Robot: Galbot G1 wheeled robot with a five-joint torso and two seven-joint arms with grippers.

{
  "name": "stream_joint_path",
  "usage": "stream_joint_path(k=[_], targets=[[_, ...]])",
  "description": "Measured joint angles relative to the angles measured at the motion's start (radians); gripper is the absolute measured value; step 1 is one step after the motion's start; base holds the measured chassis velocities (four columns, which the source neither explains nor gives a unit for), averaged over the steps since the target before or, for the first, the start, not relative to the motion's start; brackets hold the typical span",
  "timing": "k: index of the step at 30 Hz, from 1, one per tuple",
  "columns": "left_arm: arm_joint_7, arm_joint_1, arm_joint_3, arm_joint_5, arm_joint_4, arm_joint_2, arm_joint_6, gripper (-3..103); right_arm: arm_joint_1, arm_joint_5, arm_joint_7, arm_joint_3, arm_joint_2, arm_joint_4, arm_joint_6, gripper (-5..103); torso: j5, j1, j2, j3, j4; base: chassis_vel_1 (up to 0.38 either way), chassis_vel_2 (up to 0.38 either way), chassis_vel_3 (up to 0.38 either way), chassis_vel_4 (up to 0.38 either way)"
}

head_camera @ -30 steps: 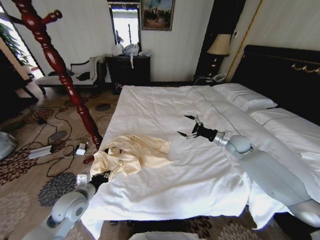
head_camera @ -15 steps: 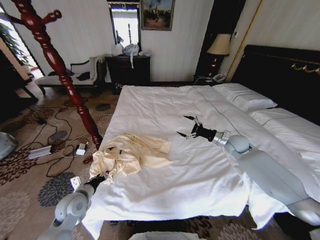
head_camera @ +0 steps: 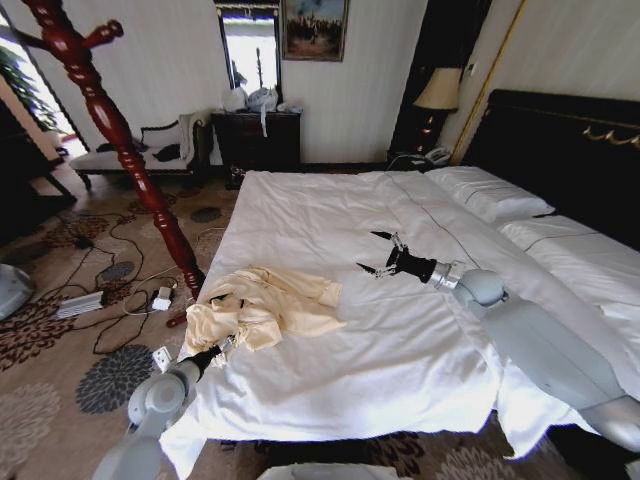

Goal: Pick up the clothes from the bed and hang them on the clothes hanger.

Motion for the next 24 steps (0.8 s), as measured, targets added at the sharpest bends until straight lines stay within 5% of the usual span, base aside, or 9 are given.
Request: stream_joint_path(k=[9,13,18,24], targets=[[0.025,-0.001,-0.026,-0.028,-0.041,0.018,-0.017,63,0.011,0.0,0.007,-0.017,0.007,-0.011,-0.001,100,-0.0003,0.0,0.0,0.0,-0.0004,0.0,0.0,0.0,0.0],[0.024,-0.005,-0.047,-0.036,-0.047,0.034,-0.021,41,0.014,0.0,0.01,-0.022,0.01,-0.013,-0.001,100,-0.0003,0.0,0.0,0.0,-0.0004,0.0,0.0,0.0,0.0],[0.026,-0.018,-0.057,-0.031,-0.044,0.048,-0.024,28,0.015,0.0,0.011,-0.023,0.009,-0.012,-0.001,100,-0.0002,0.0,0.0,0.0,-0.0003,0.0,0.0,0.0,0.0],[0.045,-0.041,-0.067,-0.02,-0.044,0.091,-0.031,27,0.008,0.0,0.01,-0.012,-0.001,-0.003,0.001,100,-0.0002,0.0,0.0,0.0,-0.0004,0.0,0.0,0.0,0.0]])
